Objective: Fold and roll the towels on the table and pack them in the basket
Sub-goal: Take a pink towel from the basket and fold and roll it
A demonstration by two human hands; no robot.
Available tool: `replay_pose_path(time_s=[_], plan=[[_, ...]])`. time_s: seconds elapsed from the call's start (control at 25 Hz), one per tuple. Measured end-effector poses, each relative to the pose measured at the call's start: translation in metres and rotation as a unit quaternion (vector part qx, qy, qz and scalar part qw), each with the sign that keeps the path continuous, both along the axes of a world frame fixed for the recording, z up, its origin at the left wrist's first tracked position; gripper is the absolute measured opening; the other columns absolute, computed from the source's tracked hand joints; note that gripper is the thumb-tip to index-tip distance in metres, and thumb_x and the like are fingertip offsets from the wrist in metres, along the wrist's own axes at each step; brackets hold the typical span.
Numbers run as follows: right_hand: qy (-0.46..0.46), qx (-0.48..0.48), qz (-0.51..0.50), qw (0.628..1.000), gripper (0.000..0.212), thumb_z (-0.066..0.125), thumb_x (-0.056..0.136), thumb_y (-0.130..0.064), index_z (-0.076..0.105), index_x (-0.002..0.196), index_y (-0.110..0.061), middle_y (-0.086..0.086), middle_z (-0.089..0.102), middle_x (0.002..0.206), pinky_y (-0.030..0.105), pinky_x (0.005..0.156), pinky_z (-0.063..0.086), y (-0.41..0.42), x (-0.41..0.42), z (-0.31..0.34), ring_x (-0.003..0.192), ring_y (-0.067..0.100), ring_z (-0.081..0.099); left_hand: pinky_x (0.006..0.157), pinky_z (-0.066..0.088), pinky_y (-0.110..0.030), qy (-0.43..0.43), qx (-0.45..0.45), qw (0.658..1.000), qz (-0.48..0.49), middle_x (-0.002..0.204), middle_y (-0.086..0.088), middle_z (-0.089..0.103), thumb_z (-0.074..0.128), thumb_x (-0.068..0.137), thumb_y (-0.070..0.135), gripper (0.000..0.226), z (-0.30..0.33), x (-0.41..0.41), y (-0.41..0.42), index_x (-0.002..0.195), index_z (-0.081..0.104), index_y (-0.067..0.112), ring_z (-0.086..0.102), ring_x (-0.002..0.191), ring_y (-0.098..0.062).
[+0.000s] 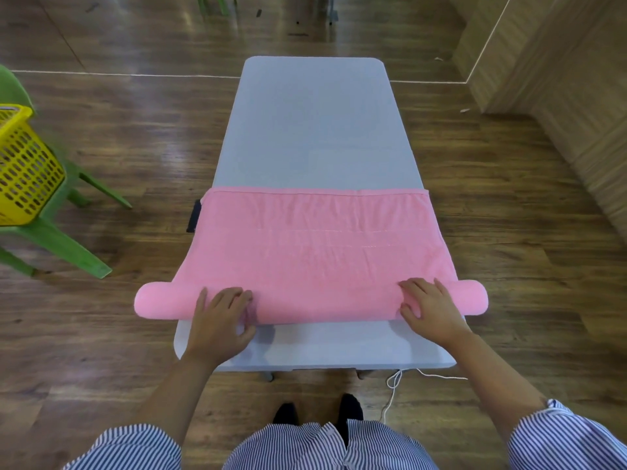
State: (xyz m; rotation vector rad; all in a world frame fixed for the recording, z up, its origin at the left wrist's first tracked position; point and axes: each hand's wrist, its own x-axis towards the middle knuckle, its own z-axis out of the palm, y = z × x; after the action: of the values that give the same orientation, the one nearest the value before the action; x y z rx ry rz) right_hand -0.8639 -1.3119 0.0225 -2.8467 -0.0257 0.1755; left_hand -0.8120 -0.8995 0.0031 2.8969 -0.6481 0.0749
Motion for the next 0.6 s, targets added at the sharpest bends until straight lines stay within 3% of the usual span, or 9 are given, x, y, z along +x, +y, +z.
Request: replay_pose_path(time_s=[0.08,0.16,0.24,0.32,0.44,0.6], plan=[[0.024,-0.006,0.03,0.999,0.067,0.04,0.075,-0.046,0.049,0.132,-0.013,0.004,0.053,0.13,0.044,0.116,0.014,-0.007,-0.006,-0.002,0.124,0.021,0.046,0.097,0.035,-0.064,0.019,0.012,1.0,-0.004,0.112,-0.003,0.064,0.07,0.06,0.037,0.059,-0.003,0.003,0.0,0.114,0.061,0.017,0.059,0.105,-0.025],[0.058,-0.022,0.057,0.996,0.067,0.056,0.073,-0.033,0.044,0.136,-0.013,0.005,0.05,0.134,0.037,0.116,0.011,-0.01,-0.008,-0.003,0.127,0.022,0.043,0.094,0.039,-0.062,0.04,0.015,0.999,0.016,0.106,-0.004,0.067,0.078,0.056,0.025,0.058,-0.004,0.004,-0.003,0.111,0.064,0.016,0.064,0.094,-0.029],[0.067,-0.026,0.052,0.996,0.06,0.061,0.075,-0.017,0.047,0.134,-0.014,0.004,0.054,0.131,0.032,0.111,0.019,-0.01,-0.004,0.001,0.123,0.023,0.047,0.088,0.043,-0.055,0.045,0.008,0.999,0.019,0.096,-0.001,0.069,0.064,0.064,0.029,0.044,0.0,0.004,-0.005,0.106,0.066,0.016,0.065,0.081,-0.028],[0.095,-0.017,0.043,0.994,0.054,0.06,0.079,-0.017,0.05,0.132,-0.014,0.004,0.057,0.128,0.031,0.106,0.029,-0.011,0.002,0.009,0.119,0.023,0.051,0.08,0.045,-0.047,0.037,-0.003,0.999,0.003,0.086,0.002,0.069,0.046,0.065,0.035,0.046,0.003,0.004,-0.005,0.102,0.067,0.016,0.065,0.072,-0.027],[0.137,-0.004,0.036,0.99,0.054,0.058,0.081,-0.02,0.048,0.134,-0.015,0.003,0.054,0.13,0.033,0.105,0.032,-0.012,0.008,0.016,0.12,0.023,0.049,0.084,0.043,-0.05,0.009,-0.02,1.0,0.002,0.094,0.002,0.068,0.044,0.066,0.036,0.049,0.009,0.006,-0.002,0.106,0.064,0.016,0.064,0.083,-0.025],[0.015,-0.02,-0.012,1.0,0.045,0.056,0.082,-0.02,0.052,0.126,-0.013,0.006,0.054,0.126,0.05,0.105,0.031,-0.016,0.009,0.005,0.116,0.029,0.05,0.092,0.039,-0.058,-0.019,-0.021,0.999,0.035,0.112,-0.002,0.062,0.045,0.07,0.034,0.045,0.011,0.003,-0.002,0.109,0.06,0.015,0.058,0.104,-0.023]])
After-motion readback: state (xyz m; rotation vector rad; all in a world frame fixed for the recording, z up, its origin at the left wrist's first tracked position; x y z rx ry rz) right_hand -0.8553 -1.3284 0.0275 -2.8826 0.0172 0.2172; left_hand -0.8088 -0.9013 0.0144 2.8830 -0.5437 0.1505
